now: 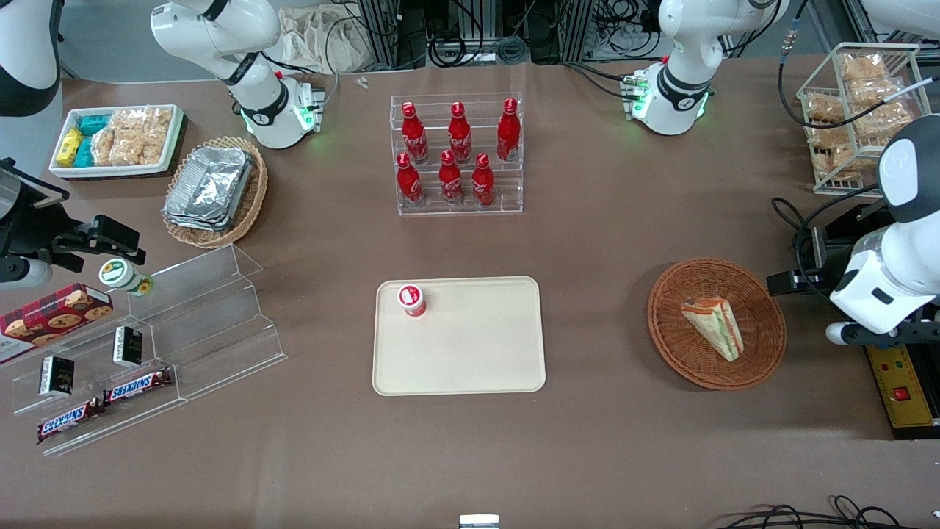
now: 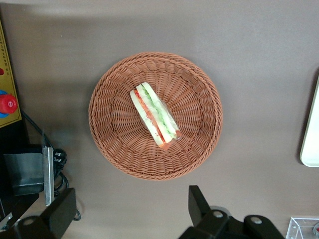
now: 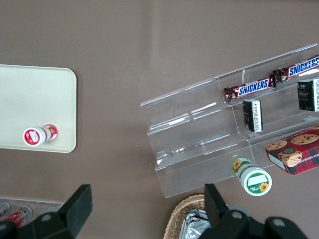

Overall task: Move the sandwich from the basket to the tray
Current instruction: 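Move the left gripper over the sandwich in the wicker basket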

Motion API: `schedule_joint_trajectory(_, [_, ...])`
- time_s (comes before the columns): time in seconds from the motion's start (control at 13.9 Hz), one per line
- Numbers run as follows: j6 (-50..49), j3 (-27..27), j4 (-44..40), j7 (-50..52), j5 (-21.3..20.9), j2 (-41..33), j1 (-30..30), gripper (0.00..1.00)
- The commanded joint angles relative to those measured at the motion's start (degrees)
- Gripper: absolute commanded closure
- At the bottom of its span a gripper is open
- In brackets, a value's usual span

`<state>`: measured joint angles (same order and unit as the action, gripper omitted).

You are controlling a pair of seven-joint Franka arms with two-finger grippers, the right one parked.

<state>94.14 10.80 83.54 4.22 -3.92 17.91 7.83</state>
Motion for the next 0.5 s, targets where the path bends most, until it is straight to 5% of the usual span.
schedule_joint_trajectory(0.0, [0.3,0.2,-0.7,-0.1,-1.1,0.5,-0.2,0.0])
schedule_joint_trajectory(0.43, [0.2,0.3,-0.2,0.3,-0.8,0.4,-0.1,0.0])
